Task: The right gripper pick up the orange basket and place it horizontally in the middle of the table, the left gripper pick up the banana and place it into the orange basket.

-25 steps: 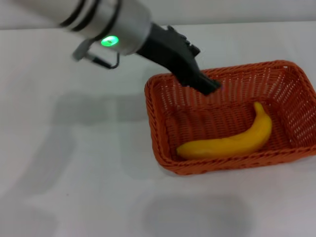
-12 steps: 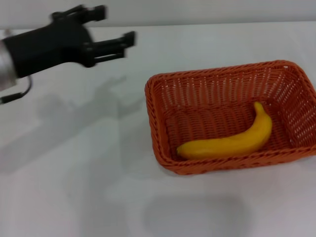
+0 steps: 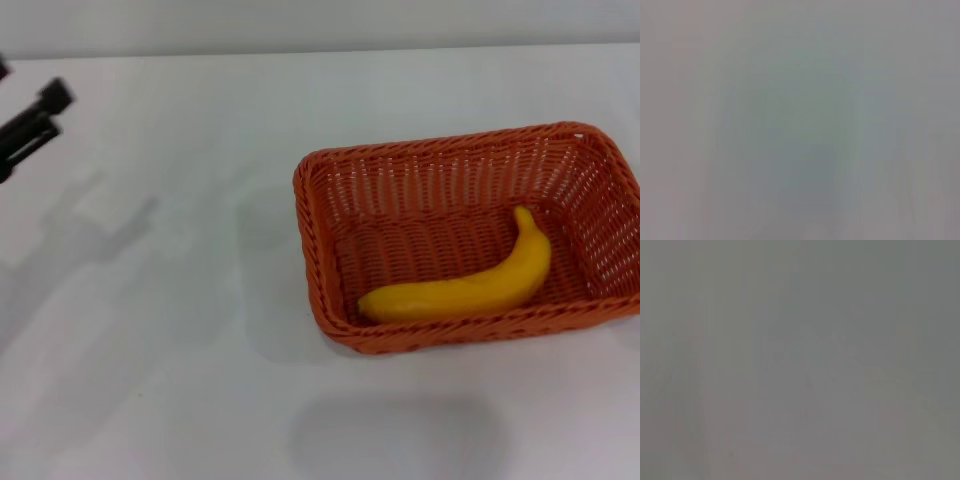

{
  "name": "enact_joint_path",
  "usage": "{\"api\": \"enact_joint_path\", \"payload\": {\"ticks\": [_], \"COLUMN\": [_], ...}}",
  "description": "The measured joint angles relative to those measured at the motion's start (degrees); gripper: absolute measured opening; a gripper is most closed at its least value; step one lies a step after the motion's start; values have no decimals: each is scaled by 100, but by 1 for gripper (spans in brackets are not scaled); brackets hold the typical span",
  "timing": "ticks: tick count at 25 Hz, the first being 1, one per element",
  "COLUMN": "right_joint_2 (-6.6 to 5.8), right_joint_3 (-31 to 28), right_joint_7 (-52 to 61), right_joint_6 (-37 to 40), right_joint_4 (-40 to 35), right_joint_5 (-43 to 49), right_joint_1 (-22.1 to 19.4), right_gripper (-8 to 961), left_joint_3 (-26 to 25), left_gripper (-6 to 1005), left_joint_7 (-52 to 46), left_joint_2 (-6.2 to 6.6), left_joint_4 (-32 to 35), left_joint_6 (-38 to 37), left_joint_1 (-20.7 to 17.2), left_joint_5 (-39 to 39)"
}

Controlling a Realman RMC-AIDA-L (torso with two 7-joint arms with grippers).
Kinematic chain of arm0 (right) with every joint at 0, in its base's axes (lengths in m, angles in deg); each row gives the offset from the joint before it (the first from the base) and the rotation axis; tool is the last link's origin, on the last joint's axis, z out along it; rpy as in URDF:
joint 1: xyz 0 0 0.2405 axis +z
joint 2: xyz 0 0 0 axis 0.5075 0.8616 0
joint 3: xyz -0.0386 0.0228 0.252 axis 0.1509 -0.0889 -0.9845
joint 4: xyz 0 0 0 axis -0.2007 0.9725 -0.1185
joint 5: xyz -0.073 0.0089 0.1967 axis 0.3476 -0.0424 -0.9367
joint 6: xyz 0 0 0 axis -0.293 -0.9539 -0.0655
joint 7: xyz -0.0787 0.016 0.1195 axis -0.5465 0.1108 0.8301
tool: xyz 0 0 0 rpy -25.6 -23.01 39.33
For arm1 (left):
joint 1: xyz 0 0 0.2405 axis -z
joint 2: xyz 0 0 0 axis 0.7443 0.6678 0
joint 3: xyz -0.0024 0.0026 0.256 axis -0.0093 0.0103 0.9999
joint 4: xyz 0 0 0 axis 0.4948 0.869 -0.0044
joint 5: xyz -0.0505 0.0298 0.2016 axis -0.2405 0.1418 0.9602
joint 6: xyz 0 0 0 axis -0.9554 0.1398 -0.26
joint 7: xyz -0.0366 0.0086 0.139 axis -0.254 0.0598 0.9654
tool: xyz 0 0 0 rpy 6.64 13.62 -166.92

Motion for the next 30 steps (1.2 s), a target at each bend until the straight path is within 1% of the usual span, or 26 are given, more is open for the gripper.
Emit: {"api": "enact_joint_path", "payload": {"ticks": [3,6,11,15,25,27,30], "right_joint_2": [2,2,2,3,1,-16,-77], "right_joint_3": [-6,-6,-96,-140,-145,-145,-149], "right_joint_7": [-20,-62,-141,-266,-500,-503,-464], "right_joint_6": [94,200,378,356,328,360,383], "right_joint_4": [0,12,54,96,322,343,436], "right_joint_5": [-9,-11,-64,-116,-352,-357,-359], "right_joint_1": [4,24,42,41,50,51,55], "right_gripper": [857,857,857,857,857,857,857], "left_joint_3": [-438,-641,-671,-673,-760,-825,-942], "left_gripper": [894,894,894,894,894,894,894], "left_joint_7": [252,439,649,674,681,685,709], "left_joint_2": [-3,-9,-17,-19,-9,-8,-4], "left_joint_4": [329,446,472,486,495,546,660], "left_joint_6": [287,444,463,462,451,445,495], "left_joint_1": [-54,-182,-379,-445,-425,-414,-378], "left_joint_5": [-77,-244,-647,-813,-888,-890,-898]}}
